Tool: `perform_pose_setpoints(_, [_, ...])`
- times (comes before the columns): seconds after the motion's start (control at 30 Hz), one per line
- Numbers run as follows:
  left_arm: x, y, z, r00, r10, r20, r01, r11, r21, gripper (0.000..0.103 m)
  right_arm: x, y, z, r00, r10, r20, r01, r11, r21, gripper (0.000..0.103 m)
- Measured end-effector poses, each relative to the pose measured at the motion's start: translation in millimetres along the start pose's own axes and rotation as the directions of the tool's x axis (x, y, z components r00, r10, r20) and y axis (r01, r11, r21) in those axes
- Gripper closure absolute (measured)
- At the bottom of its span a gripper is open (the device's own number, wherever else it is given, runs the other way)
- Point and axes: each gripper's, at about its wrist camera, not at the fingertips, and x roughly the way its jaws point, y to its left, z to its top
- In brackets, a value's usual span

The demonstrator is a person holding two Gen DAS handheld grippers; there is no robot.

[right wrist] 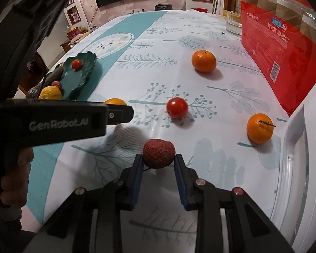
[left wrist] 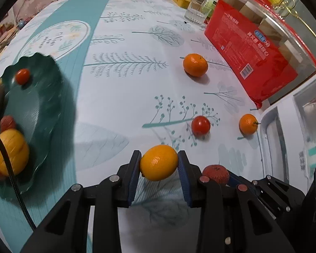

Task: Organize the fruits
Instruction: 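Grasp a yellow-orange citrus with the left tool while the right tool grasps a lychee, then carry the citrus onto the plate and open the left tool while the right tool releases the lychee there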

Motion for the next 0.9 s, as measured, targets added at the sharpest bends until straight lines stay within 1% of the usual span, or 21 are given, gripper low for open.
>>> perform_pose_setpoints(0.27, [-42,25,-30,0.999,-0.001,0.05,0.003,1.0,-0.024,0.07,-15,33,-7,1.0,0.007,0.016,-0.007,1.0,-0.012,0.073])
perform_pose_setpoints(0.53, [-84,68,-58,0.997,0.021,0.08,-0.017,0.998,-0.054,0.07,-26,75,-13,0.999,0.019,0.033,-0.018,0.999,-0.049,0.073])
perform_pose_setpoints(0.7, [-107,99,-65,0.995,0.032,0.099,-0.026,0.998,-0.06,0.07,-31,103,-13,0.999,0.023,0.046,-0.02,0.999,-0.049,0.073])
perform_pose_setpoints(0.9, [-132,132,-63,0.992,0.044,0.121,-0.039,0.998,-0.041,0.07,-33,132,-7,0.998,0.011,0.066,-0.009,1.0,-0.025,0.073])
